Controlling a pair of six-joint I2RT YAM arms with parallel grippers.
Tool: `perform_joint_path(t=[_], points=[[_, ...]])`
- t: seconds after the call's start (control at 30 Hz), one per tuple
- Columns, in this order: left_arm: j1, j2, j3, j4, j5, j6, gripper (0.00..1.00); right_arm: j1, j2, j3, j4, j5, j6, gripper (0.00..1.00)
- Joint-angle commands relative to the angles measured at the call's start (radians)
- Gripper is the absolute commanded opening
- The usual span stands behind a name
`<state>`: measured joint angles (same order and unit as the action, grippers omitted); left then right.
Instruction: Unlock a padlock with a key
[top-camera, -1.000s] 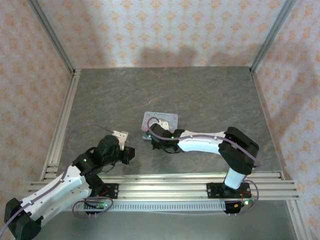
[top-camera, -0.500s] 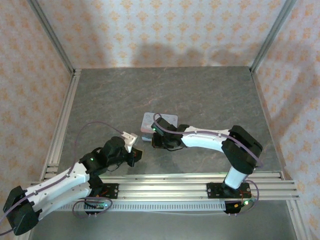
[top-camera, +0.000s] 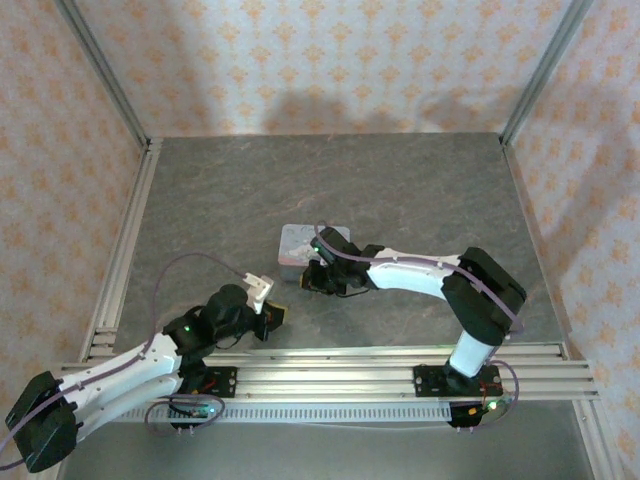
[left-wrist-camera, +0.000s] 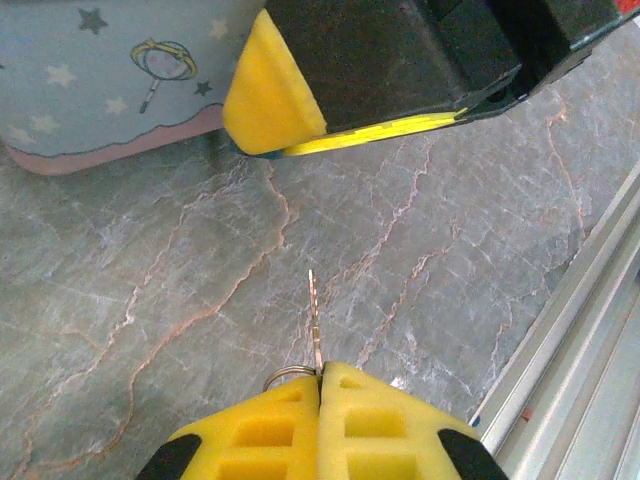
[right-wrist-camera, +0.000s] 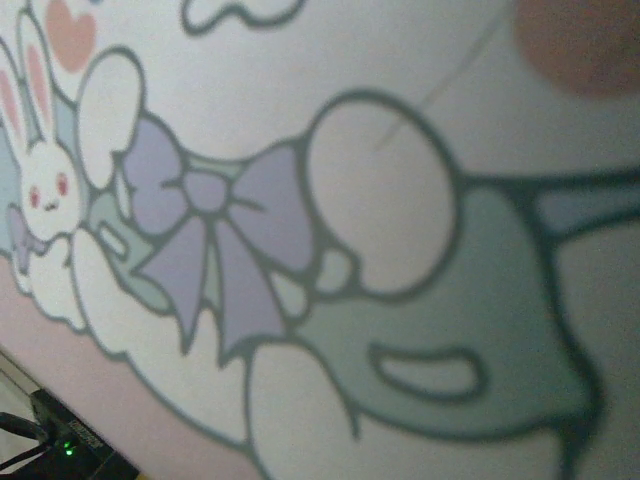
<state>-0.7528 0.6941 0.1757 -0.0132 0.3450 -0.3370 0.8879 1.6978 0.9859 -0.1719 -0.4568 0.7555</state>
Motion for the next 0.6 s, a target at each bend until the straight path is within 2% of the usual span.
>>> perform_joint_path(t=[0.0, 0.33, 0.57], points=[[-0.006, 0.047, 0.008, 0.094, 0.009, 0.026, 0.00, -0.009, 0.033, 0.010, 0.024, -0.100, 0.025, 0.00], [-0.006, 0.255, 0.048, 0.286, 0.059, -0.007, 0.00, -0.025, -0.020, -0.020, 0.019, -0.131, 0.013, 0.00], [-0.006, 0.271, 0.071, 0.326, 0.059, -0.020, 0.00, -0.076, -0.110, -0.059, -0.020, -0.137, -0.009, 0.00]])
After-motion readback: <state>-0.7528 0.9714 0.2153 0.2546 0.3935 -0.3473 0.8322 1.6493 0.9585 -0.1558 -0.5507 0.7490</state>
